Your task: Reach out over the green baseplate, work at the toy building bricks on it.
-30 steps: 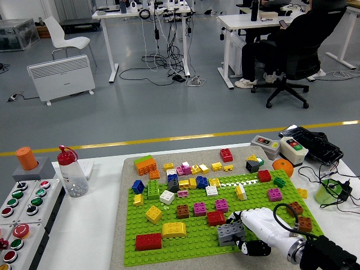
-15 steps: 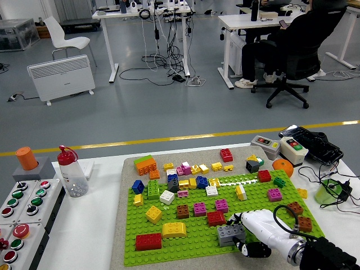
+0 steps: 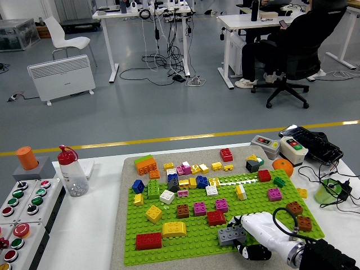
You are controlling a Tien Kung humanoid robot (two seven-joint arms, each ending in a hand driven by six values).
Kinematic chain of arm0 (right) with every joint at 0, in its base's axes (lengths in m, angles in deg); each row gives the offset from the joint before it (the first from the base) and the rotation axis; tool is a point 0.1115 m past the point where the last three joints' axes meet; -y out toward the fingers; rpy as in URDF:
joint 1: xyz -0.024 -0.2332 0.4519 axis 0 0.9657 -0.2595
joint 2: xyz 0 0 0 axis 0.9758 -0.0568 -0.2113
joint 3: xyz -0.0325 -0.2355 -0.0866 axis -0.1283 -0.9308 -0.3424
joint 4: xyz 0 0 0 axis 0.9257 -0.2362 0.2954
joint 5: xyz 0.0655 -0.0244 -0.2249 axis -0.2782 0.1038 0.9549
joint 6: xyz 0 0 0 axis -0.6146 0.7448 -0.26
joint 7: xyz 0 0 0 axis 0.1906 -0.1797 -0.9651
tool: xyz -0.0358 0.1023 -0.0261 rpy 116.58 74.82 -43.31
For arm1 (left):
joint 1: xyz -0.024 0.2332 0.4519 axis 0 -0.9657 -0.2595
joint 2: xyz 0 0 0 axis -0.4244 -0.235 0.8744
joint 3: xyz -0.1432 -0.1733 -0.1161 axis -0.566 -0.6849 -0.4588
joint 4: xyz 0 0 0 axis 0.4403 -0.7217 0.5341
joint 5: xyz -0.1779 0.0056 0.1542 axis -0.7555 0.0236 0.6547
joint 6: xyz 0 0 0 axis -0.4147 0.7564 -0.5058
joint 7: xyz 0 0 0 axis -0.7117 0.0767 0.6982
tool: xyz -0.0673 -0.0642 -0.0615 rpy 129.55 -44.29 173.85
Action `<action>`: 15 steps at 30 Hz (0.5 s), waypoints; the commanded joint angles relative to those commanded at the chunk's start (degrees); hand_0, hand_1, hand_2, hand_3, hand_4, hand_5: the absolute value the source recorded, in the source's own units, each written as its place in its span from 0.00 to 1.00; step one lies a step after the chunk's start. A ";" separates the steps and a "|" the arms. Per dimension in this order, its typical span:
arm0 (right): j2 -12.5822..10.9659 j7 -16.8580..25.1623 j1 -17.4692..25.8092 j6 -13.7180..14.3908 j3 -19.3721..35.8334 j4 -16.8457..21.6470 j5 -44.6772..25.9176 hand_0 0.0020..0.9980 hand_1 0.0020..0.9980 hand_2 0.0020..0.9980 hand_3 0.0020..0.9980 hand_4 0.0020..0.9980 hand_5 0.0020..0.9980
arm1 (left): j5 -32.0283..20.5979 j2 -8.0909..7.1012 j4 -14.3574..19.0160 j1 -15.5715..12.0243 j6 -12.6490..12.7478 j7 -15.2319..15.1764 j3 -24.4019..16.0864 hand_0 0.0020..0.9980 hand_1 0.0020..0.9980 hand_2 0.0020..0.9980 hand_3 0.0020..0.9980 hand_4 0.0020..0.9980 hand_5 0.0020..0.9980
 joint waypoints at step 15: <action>0.45 -0.49 0.31 1.49 0.29 0.09 0.44 0.61 0.69 0.70 0.59 0.47 0.20 | -0.25 -0.03 0.00 -0.01 -0.04 -0.09 0.17 0.66 0.69 0.67 0.58 0.29 1.00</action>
